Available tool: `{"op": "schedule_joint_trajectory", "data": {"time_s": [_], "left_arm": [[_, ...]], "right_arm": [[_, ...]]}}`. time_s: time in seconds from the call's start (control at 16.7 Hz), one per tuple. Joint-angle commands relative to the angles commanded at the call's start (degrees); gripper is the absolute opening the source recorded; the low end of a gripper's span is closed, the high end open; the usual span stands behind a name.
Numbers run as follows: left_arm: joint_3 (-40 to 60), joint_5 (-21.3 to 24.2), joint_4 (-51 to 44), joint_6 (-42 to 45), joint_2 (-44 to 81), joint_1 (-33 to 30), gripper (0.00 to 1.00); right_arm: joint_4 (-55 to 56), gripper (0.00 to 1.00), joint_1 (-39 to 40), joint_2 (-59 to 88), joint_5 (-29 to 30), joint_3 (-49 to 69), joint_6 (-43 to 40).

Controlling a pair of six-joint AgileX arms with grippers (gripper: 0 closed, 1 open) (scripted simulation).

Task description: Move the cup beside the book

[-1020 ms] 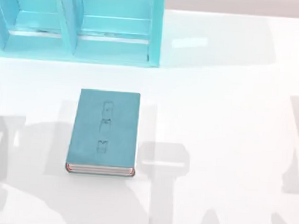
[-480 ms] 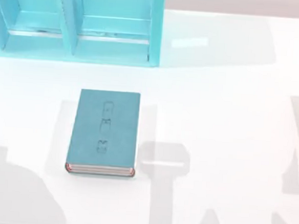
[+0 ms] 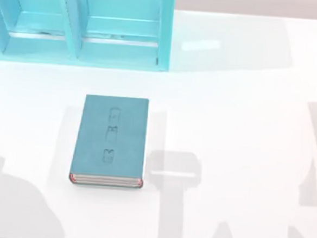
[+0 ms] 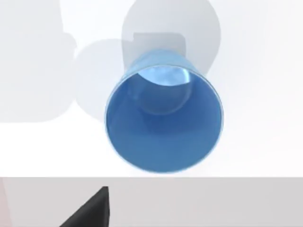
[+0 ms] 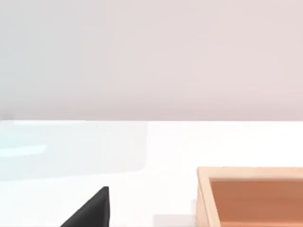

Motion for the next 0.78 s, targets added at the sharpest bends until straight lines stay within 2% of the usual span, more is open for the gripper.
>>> {"op": "schedule_joint_trajectory", "data": {"time_s": [0.48,0.78], "left_arm": [[-13.0,0.1,17.6,0.3,4.4,0.3,1.00],[-15.1,0.1,20.1,0.3,5.0,0.4,1.00]], "right_arm": [[0.0,1.00,0.0,0.0,0.0,0.0,0.0],[0.0,1.00,0.0,0.0,0.0,0.0,0.0]]}}
